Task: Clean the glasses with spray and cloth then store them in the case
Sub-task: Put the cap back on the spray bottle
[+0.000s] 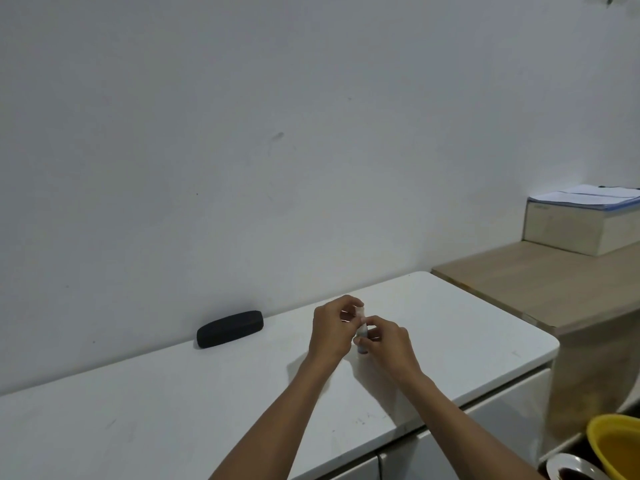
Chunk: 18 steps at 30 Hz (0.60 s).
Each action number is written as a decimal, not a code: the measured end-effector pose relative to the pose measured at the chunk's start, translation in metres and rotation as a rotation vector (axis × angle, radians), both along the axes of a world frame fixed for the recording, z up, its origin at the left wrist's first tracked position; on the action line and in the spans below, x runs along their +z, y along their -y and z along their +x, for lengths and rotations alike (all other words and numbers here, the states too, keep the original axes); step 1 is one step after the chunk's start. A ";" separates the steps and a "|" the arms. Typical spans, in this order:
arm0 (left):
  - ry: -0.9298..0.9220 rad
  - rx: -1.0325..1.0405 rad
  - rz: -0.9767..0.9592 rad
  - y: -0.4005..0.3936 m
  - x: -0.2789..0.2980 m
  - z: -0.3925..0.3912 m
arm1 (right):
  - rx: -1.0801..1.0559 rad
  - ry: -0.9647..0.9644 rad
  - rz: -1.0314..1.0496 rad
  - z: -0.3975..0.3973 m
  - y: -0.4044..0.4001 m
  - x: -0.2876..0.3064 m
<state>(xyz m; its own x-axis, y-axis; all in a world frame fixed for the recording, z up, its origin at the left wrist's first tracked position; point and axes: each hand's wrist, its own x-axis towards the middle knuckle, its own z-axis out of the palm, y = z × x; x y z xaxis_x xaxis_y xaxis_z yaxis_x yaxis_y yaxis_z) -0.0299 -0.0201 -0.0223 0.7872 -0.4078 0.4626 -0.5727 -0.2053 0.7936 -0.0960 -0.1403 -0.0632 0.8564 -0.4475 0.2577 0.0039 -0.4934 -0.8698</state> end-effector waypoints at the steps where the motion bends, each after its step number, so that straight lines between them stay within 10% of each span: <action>1: 0.009 -0.003 0.005 0.000 0.000 -0.001 | -0.001 0.004 -0.005 0.000 0.000 0.000; 10: -0.015 -0.009 -0.012 -0.002 -0.006 -0.006 | -0.001 0.008 -0.047 -0.001 -0.001 0.000; 18: -0.001 0.184 0.390 -0.067 -0.039 0.015 | 0.011 -0.069 -0.118 0.002 -0.001 0.008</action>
